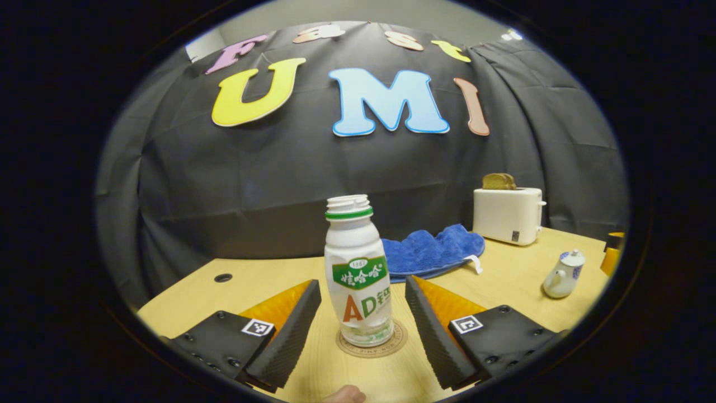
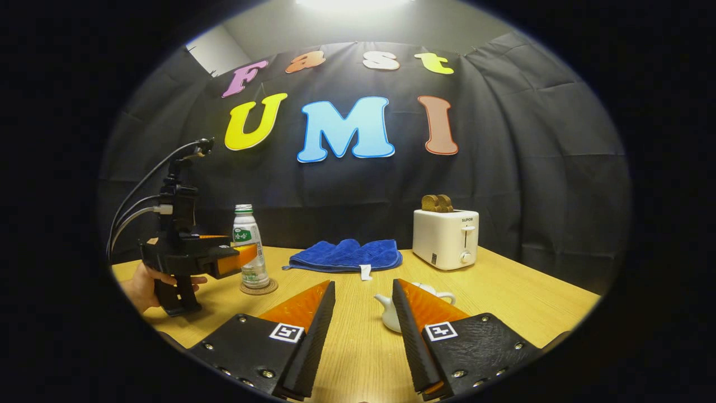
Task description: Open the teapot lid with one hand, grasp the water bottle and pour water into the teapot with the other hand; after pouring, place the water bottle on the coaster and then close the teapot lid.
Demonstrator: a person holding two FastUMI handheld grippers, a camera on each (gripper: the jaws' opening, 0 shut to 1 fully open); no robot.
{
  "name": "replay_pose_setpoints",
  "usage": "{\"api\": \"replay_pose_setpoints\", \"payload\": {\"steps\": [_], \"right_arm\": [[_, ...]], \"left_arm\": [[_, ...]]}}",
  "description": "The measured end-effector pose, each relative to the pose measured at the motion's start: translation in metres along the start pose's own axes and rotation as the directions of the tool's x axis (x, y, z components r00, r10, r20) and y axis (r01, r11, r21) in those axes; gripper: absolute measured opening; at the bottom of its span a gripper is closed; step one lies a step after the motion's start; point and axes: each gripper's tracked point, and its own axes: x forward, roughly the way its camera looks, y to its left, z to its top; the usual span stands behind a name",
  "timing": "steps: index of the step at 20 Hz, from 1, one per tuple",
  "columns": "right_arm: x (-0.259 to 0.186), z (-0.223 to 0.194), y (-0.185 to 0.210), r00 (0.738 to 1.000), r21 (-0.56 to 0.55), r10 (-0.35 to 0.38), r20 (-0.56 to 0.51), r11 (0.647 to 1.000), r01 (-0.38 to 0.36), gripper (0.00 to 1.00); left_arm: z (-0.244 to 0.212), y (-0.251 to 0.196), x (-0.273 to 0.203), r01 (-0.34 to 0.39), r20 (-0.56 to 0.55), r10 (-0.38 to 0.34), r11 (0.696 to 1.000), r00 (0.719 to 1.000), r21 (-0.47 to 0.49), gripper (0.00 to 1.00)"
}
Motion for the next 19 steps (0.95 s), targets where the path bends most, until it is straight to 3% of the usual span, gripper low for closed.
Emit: {"api": "replay_pose_setpoints", "payload": {"steps": [4,5,6,10,15,19], "right_arm": [[-0.009,-0.001,0.018,1.0,0.002,0.007,-0.002,1.0,-0.007,0.66],[-0.01,-0.001,0.024,1.0,0.002,0.01,-0.002,1.0,-0.01,0.72],[-0.013,-0.001,0.03,1.0,0.004,0.015,0.005,1.0,-0.015,0.84],[-0.02,-0.005,0.049,1.0,0.034,0.024,0.006,0.999,-0.024,0.95],[-0.027,-0.024,0.059,0.999,0.005,0.016,-0.041,1.0,-0.015,0.95],[-0.043,-0.02,0.06,1.0,-0.022,0.003,-0.006,1.0,-0.003,0.95]], "left_arm": [[-0.021,-0.009,-0.057,-0.025,-0.011,0.025,0.999,1.0,-0.025,1.0],[-0.024,-0.012,-0.075,-0.038,-0.007,0.038,0.999,0.999,-0.028,1.0],[-0.025,-0.015,-0.092,-0.048,0.008,0.048,0.999,0.999,-0.021,1.0],[-0.022,-0.016,-0.151,-0.128,0.062,0.13,0.991,0.99,-0.034,1.0],[-0.024,-0.02,-0.174,-0.157,0.086,0.165,0.984,0.983,-0.087,1.0],[-0.021,-0.046,-0.178,-0.11,0.089,0.117,0.991,0.989,-0.083,1.0]]}}
